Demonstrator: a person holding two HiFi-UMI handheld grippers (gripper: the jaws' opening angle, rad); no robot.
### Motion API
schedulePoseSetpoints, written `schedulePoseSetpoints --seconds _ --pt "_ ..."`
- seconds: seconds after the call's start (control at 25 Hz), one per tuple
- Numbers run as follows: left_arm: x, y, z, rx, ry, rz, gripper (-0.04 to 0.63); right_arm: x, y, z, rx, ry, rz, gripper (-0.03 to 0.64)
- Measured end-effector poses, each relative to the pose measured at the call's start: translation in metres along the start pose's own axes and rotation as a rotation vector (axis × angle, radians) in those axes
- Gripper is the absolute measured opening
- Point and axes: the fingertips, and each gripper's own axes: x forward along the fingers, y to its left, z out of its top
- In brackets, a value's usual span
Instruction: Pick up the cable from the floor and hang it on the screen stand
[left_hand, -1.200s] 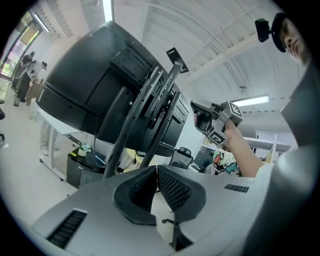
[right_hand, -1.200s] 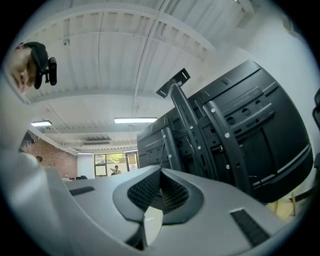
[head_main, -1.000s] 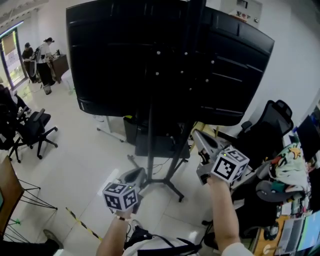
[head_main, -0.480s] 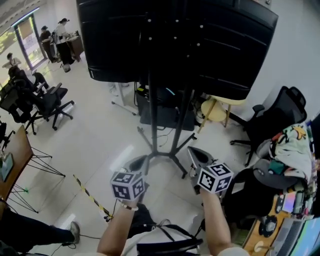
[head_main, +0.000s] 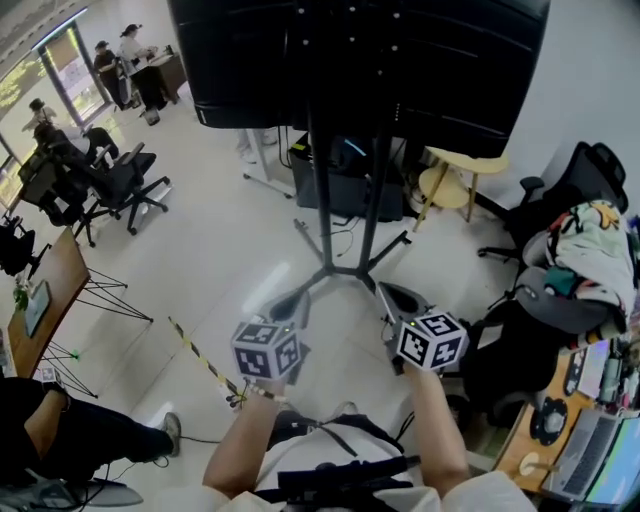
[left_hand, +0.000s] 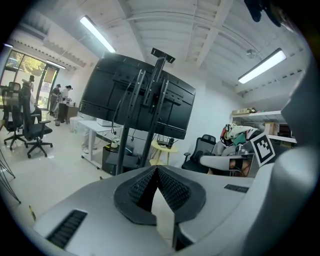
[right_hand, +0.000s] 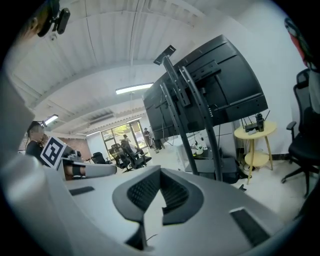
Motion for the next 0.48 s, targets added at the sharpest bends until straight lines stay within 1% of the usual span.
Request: schedulePoseSetpoints --seconds 0.2,0.48 --pt "-0.021 0.001 -0.018 -0.023 0.023 -0.026 0.003 -0.008 0.024 -0.025 0.036 0.013 -0.018 0.009" --pt "-0.047 0.009 -0.025 -0.032 0.028 -0.08 0.003 -0.009 0.073 -0.041 0.017 0.016 -0.029 0.009"
